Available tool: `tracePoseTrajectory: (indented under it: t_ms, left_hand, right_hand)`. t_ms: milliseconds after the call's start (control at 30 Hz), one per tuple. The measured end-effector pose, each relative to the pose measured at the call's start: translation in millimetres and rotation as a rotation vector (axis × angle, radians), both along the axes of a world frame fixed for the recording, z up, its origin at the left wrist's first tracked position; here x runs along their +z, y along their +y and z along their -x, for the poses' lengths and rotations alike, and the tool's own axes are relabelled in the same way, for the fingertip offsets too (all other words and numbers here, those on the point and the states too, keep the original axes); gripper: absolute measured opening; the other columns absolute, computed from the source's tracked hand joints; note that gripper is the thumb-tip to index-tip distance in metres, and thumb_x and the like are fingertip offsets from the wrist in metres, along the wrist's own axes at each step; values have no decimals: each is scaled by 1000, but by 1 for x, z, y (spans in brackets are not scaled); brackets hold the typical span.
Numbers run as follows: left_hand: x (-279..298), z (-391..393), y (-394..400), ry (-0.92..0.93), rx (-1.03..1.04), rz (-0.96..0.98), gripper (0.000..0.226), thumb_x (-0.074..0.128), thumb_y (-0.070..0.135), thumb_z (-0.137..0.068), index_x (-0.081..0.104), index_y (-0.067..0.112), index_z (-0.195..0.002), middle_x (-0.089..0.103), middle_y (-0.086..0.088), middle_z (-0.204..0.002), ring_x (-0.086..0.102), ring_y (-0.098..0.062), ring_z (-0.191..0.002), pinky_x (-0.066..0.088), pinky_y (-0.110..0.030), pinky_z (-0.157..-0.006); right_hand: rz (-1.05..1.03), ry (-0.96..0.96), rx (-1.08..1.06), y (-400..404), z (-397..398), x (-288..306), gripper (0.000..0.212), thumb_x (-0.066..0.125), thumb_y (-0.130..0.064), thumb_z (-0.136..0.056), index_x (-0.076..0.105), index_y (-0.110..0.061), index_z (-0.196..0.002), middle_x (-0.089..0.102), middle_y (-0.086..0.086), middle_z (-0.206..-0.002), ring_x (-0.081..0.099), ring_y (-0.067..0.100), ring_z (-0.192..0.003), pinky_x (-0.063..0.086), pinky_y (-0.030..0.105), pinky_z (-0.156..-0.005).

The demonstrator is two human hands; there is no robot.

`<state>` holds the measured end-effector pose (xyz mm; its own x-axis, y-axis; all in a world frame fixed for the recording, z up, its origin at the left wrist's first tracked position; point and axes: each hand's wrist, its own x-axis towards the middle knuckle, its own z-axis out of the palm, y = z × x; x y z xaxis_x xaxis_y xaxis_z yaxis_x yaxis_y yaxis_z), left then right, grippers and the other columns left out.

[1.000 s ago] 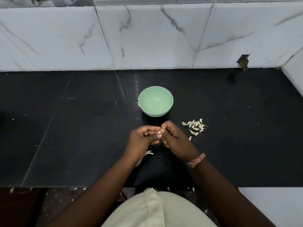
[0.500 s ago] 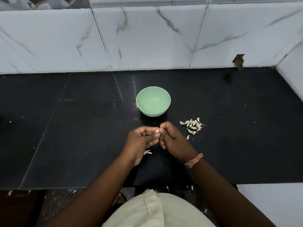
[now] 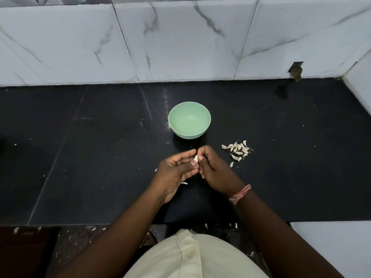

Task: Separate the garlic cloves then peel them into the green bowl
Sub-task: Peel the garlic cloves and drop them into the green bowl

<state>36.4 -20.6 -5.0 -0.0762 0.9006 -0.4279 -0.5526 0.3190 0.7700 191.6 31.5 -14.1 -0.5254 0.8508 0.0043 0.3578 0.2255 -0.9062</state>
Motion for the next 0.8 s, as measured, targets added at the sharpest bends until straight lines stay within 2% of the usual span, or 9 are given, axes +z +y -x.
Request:
tracePoseTrajectory:
  t_ms: [133,267,400,567,733,800]
  left_hand:
    - [0,-2,-3,36,-7,-11,29,67,-7,-88,71,-3,-116,73,-22,-114,73,-27,-101,60,-28,-83]
    - [2,-1,-1,230,9,-62,18,71,-1,-89,76,-2,-106,76,-19,-101,73,-17,-89,59,-24,-79]
    - [2,0,4,362,4,-102,17,73,-1,-88,76,-2,-104,77,-18,-93,69,-11,-79,56,-21,-74]
    - [-1,2,4,357,-22,-99,15,73,-1,-88,77,0,-103,78,-14,-91,69,-10,-79,57,-21,-75]
    - [-2,2,8,293,2,-86,16,74,-2,-86,77,-1,-102,77,-19,-98,71,-15,-83,59,-23,-79]
    - [-2,3,9,240,4,-80,18,73,-3,-86,76,-3,-105,76,-20,-100,72,-16,-85,59,-23,-78]
  right_hand:
    - [-16,-37,60,3,-4,1,8,42,-16,-108,46,-16,-101,54,-4,-69,51,9,-60,49,39,-65]
    - [-47,-71,73,7,-5,0,6,48,-23,-106,46,-24,-100,56,-5,-74,52,9,-63,50,41,-65]
    - [-86,-58,14,10,-1,0,8,51,-19,-105,49,-19,-97,54,-8,-73,50,8,-63,47,38,-65]
    - [-88,-46,-43,7,5,-2,12,52,-9,-102,49,-14,-92,52,-6,-72,46,7,-63,40,28,-62]
    - [-95,-53,-102,7,12,2,10,53,-6,-99,51,-12,-91,58,3,-76,50,11,-67,43,32,-64]
    - [-99,-58,-108,8,12,1,10,52,-7,-100,52,-13,-92,57,-1,-75,49,9,-66,42,30,-65]
